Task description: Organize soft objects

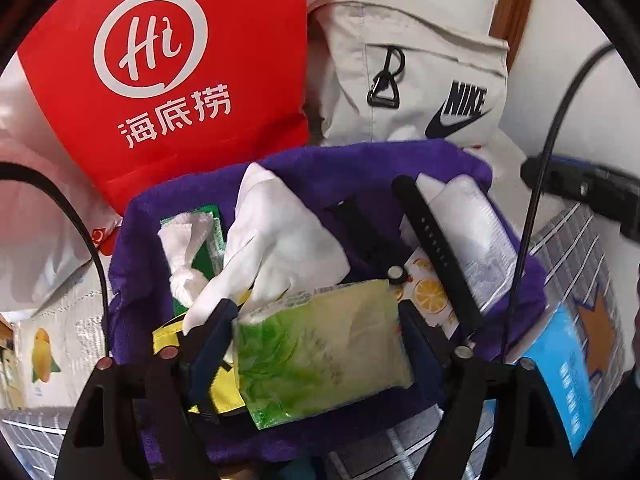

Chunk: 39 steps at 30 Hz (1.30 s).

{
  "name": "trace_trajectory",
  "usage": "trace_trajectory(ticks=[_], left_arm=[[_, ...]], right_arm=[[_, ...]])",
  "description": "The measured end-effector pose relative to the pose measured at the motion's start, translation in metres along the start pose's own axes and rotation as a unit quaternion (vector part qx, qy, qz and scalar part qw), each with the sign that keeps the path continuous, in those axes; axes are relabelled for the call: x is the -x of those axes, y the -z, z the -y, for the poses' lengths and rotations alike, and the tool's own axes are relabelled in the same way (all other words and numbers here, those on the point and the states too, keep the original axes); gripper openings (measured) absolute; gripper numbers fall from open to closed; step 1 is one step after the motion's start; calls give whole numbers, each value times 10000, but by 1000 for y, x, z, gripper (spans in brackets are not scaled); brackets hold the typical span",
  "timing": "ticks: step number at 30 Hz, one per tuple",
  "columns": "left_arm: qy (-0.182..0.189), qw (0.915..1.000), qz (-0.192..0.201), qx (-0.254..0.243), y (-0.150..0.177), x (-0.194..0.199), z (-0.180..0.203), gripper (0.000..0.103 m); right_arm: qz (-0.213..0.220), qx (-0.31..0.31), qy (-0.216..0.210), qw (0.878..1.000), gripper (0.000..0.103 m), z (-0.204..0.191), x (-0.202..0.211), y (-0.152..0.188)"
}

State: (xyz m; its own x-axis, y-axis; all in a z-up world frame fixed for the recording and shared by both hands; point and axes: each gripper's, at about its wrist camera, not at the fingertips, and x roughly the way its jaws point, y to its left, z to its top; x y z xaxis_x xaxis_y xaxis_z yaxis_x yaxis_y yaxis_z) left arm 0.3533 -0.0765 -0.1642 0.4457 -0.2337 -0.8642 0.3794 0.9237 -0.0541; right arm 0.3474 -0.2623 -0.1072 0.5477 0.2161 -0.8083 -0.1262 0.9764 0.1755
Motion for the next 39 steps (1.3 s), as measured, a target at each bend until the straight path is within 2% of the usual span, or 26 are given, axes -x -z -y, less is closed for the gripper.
trace_trajectory(ticks=[2,3,10,15,20,25,29,31,34,39], left_arm=[[69,9997,123,204,-3,5,-5,95],[70,9995,156,266,-3,7,-7,96],[43,9979,205,605,-6,23,-26,97],[-220,9986,167,447,-4,36,-25,97],[-370,9985,300,285,-3,60,-18,97],[-621,9972,334,255,4,89,-17,97],[-530,9965,551,334,15,124,-15,97],[-548,9960,606,350,23,142,-11,97],[-637,9949,741,257,40,173,2,102],[-818,9907,1054,257,78,222,27,103]], right_arm=[[40,53,-7,10000,48,-3,2,-1],[56,54,11,10000,48,-4,2,-2],[63,162,50,9998,48,-16,2,-1],[65,348,123,9993,54,-33,9,2],[-57,306,183,9993,54,-50,19,5],[-83,200,92,9997,67,-57,48,26],[-2,86,188,9998,80,-56,81,47],[131,79,336,9993,83,-56,99,58],[282,38,364,9989,89,-60,123,75],[391,-55,524,9978,97,-68,154,105]])
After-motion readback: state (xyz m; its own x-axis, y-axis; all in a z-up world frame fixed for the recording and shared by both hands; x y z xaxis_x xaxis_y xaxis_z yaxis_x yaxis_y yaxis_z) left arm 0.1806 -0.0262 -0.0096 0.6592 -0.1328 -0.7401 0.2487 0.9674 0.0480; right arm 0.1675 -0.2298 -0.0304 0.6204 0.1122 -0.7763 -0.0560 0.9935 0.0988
